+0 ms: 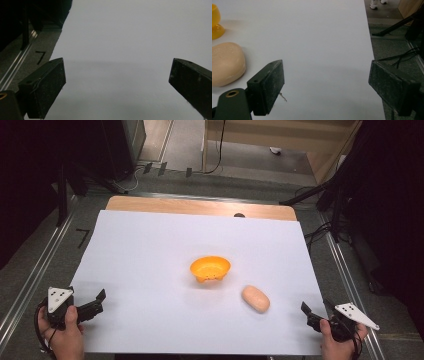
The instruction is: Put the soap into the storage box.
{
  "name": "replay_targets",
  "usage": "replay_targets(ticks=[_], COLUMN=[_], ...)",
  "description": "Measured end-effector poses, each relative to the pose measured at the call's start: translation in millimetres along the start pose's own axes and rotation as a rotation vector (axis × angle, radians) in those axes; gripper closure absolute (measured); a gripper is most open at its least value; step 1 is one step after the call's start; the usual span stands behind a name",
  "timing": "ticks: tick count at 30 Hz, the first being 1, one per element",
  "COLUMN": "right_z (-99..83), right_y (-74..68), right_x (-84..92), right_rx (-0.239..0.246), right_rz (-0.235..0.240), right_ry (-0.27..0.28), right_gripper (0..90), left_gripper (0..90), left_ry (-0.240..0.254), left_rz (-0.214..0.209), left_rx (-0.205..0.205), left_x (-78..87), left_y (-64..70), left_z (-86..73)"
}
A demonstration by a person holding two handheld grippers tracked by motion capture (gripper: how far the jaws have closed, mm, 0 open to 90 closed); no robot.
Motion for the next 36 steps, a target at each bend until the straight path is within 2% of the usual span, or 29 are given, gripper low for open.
replay_targets(ticks=[4,6,7,8,9,12,14,18,24,30,34,35,36], right_z=[0.3,2.0,2.0,3.5,6.6,8.7,9.2,13.1,13.9,13.6,11.1,11.1,10.5], right_y=[-6.2,-9.9,-9.9,-11.5,-17.2,-23.7,-25.7,-32.0,-38.0,-42.1,-46.5,-46.5,-48.2], right_x=[-2.0,-1.4,-1.4,-1.2,-1.7,-4.5,-6.3,-7.8,-12.8,-18.2,-22.2,-22.2,-23.3], right_rx=[0.025,0.077,0.077,0.109,0.139,0.191,0.233,0.306,0.369,0.390,0.431,0.431,0.453], right_rz=[0.018,-0.001,-0.001,-0.011,0.008,0.018,0.004,0.010,0.013,0.021,0.014,0.014,0.012], right_ry=[-0.036,-0.066,-0.066,-0.081,-0.116,-0.193,-0.245,-0.355,-0.501,-0.610,-0.686,-0.686,-0.702], right_gripper=[15.5,17.0,17.0,18.0,17.9,17.4,17.4,17.2,15.1,14.7,14.2,14.2,13.9], left_gripper=[2.3,2.8,2.9,2.9,3.0,3.4,3.4,3.4,3.4,3.4,3.4,3.4,3.4], left_ry=[0.010,0.007,0.007,0.008,0.011,0.004,0.002,0.008,0.005,0.002,0.002,0.001,0.000], left_rz=[0.013,0.015,0.015,0.012,0.010,0.012,0.016,0.018,0.015,0.016,0.016,0.015,0.014], left_rx=[-0.025,-0.027,-0.027,-0.027,-0.020,-0.021,-0.026,-0.021,-0.014,-0.017,-0.016,-0.017,-0.018], left_x=[1.0,0.9,0.9,0.9,0.7,0.3,0.1,0.5,0.7,0.0,0.0,-0.1,-0.2], left_y=[1.8,1.9,1.9,1.9,1.6,1.5,1.9,1.4,0.3,0.5,0.3,0.4,0.6], left_z=[0.1,0.0,0.0,0.0,0.3,-0.1,-0.2,0.1,-0.1,-0.2,-0.2,-0.2,-0.2])
Point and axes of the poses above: each handheld gripper's, and its own axes: x roughly backward along the jaws, z roughly out of its top, y roughly to its right, the point moved 10 cm from there along -x, roughly forward along the jaws, and after that the axes turned 12 degrees about -y, right-handed, at the moved point
